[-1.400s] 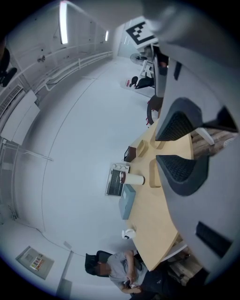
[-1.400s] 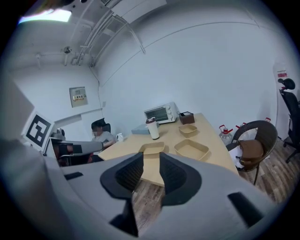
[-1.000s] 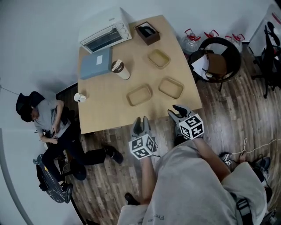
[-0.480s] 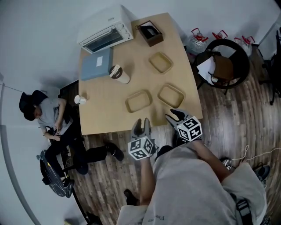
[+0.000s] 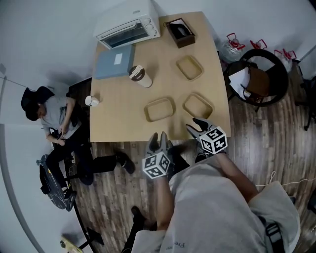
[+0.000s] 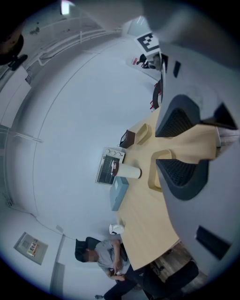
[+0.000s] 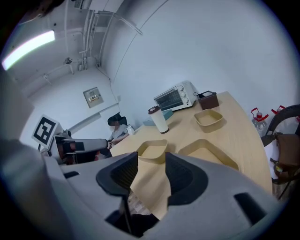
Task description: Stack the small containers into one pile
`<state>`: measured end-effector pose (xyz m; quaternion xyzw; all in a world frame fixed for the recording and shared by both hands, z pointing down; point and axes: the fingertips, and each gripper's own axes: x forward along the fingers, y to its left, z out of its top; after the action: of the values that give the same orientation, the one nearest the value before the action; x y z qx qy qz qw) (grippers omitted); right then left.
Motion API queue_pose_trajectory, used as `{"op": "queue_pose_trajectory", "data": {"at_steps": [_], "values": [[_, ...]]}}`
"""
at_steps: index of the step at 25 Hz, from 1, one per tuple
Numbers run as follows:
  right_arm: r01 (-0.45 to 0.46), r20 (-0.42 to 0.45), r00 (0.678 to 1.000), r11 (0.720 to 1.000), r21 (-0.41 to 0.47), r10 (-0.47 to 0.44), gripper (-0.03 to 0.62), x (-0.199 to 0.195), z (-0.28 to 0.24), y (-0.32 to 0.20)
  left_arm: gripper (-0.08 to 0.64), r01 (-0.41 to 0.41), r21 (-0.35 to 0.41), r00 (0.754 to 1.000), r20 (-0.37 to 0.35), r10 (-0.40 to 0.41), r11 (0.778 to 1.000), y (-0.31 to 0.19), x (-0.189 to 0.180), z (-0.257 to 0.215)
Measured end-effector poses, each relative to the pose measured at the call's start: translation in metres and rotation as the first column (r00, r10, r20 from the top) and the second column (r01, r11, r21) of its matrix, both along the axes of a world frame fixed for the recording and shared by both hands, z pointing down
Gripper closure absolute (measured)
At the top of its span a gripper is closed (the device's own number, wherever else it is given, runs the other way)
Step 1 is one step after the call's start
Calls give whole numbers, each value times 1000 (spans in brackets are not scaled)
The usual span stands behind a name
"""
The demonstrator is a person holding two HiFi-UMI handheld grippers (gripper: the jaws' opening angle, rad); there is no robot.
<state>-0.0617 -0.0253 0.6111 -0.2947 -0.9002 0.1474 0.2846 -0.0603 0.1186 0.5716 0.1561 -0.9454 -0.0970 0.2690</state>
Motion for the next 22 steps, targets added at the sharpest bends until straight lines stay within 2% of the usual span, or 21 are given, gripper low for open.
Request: {"op": "queue_pose_trajectory", "data": {"at_steps": [3,7,11,15,22], "values": [[43,3,999,999,11,-43,399,-6,0,17,420,30,16,1000,-5,-30,999,18,-6,6],[86,-8,996,996,14,-86,399,-18,2,34,425,0,23,1000,-12,0,1000,27,-23,17],[136,18,990,989,59,-137,374,-32,-1,47,425,-26,2,999,-42,26,1000,34,-46,29],[110,-12,994,992,55,-110,354,-52,6,54,394,-52,-27,995,-85,50,998,42,-77,43],[0,-86,996,999,53,4,345,-96,23,64,377,-97,-47,983,-163,88,994,66,-129,61]]}}
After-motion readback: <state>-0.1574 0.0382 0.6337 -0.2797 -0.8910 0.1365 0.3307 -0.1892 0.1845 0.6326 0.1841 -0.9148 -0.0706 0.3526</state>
